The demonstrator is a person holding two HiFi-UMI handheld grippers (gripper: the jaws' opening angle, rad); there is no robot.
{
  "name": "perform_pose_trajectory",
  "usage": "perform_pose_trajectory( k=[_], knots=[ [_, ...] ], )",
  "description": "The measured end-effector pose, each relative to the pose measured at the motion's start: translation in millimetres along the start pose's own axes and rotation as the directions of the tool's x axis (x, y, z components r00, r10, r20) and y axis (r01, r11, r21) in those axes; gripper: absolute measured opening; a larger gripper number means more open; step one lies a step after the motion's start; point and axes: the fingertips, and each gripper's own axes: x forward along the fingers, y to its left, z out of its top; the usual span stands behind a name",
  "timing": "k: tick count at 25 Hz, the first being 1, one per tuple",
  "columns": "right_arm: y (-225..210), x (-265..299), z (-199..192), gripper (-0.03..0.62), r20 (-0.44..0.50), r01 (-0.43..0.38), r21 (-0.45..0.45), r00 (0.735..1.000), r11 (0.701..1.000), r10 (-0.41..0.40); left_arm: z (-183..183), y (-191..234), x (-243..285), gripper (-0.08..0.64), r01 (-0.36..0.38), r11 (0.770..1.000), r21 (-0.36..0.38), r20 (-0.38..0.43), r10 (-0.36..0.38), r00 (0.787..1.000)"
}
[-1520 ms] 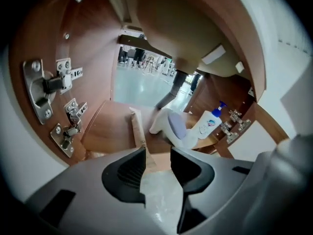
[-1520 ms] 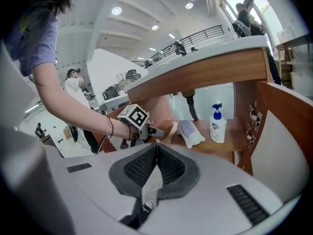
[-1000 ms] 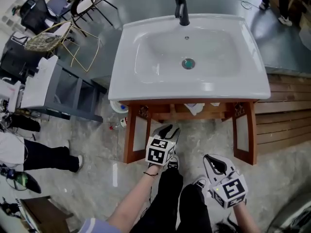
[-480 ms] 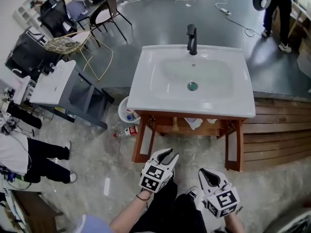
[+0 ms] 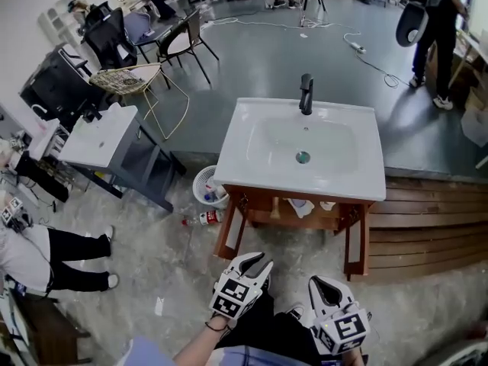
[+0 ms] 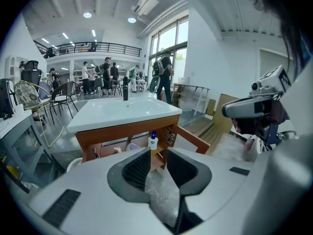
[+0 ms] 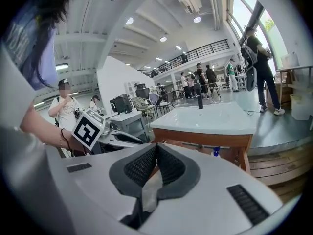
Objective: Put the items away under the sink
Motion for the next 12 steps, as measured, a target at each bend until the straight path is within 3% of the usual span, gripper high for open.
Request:
perform_pose_trajectory(
  k=[5, 12],
  knots=[
    [9.5, -25.1, 4.3, 0.015, -0.008, 0.019, -0.049, 1.0, 0.999, -0.019, 15.6, -11.2, -30.2, 0.11, -0.033, 0.999, -0.02, 0.041, 0.033, 0.999],
    [16.9, -43.8, 16.7, 0.015, 0.078, 0.038, -0.044, 0.996, 0.998, -0.034, 32.0, -21.2, -65.0, 0.104, -0.064, 0.998, 0.005, 0.095, 0.063, 0.994]
  ],
)
